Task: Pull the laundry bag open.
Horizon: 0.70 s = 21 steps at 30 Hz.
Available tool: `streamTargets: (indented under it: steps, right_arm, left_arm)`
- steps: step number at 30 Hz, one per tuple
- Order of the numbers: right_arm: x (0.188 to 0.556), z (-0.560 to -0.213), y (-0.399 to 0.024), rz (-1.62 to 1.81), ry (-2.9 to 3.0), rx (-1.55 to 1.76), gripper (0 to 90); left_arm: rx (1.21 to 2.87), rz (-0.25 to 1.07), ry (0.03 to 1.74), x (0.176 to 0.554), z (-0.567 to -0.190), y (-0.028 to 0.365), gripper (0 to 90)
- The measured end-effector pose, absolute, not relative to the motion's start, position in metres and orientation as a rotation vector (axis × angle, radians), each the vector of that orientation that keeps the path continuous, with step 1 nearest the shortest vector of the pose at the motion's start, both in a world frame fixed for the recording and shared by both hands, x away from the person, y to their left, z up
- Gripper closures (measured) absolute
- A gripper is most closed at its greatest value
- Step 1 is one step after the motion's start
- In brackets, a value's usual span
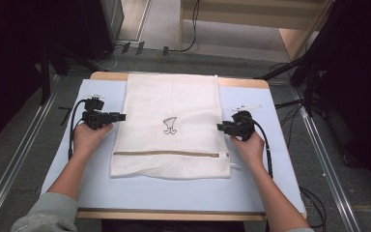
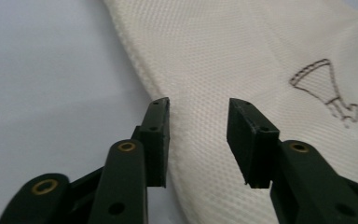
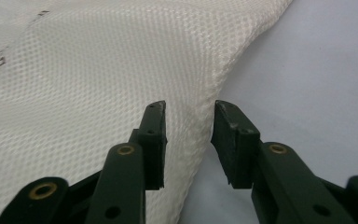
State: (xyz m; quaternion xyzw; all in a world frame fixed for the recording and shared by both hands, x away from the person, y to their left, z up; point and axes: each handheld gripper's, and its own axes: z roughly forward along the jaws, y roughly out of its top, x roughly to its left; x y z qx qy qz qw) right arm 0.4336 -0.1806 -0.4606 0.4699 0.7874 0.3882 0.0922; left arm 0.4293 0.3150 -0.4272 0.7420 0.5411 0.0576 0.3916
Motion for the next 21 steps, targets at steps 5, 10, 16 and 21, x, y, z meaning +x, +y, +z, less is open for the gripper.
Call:
streamTargets:
  steps: [5,10,16,21]
  right_arm:
    - [0.412,-0.453,-0.188,1.185,2.342,1.365,66.7]
    - [0.391,-0.450,-0.191,1.208,2.359,1.327,66.7]
    - [0.378,-0.449,-0.194,1.234,2.368,1.318,66.4]
    - [0.370,-0.450,-0.193,1.221,2.391,1.292,66.1]
  left_arm:
    - [1.872,0.152,1.320,0.414,-0.412,0.308,54.6]
    - [1.936,0.163,1.271,0.402,-0.406,0.292,52.4]
    - [1.969,0.137,1.207,0.391,-0.402,0.275,48.7]
    - [1.992,0.132,1.170,0.385,-0.402,0.263,46.3]
